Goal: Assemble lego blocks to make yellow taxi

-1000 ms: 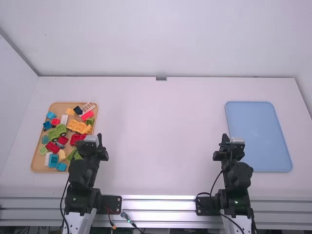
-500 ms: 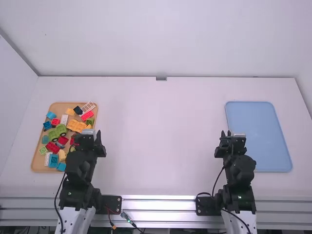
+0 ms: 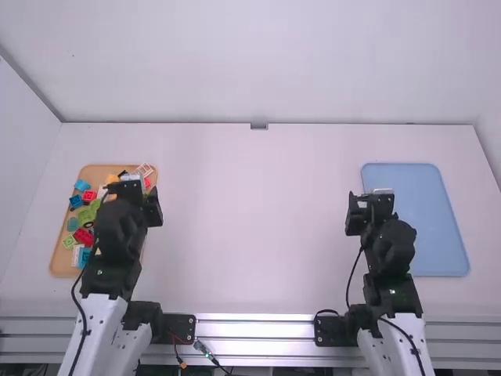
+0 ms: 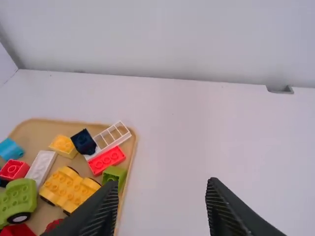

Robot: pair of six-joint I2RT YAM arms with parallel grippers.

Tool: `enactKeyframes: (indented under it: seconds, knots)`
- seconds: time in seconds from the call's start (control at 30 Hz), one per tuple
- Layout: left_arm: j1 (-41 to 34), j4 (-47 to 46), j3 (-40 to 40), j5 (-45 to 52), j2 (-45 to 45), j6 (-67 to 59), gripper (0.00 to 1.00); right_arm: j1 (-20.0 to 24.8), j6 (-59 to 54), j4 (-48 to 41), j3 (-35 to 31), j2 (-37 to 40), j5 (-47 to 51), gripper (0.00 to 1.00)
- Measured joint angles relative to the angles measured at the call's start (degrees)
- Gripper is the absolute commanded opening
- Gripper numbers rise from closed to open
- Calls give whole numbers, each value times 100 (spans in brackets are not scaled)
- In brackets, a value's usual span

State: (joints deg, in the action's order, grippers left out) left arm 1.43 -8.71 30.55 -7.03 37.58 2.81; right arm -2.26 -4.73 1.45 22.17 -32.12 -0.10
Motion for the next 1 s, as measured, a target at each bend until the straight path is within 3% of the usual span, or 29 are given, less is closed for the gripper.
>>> enactKeyframes:
  seconds: [0.47,0.8,1.0]
  knots:
    - [398,-966,1869,-442,2135,960,78,-203,-291,39,1316,-1797,15,78]
    - [1482,-1517,2914,-111,3630,1554,92,-297,-452,44,2070,-2811,2,92]
    - [2203,-2507,3733,258,4804,1884,97,-317,-496,46,2347,-3195,7,96]
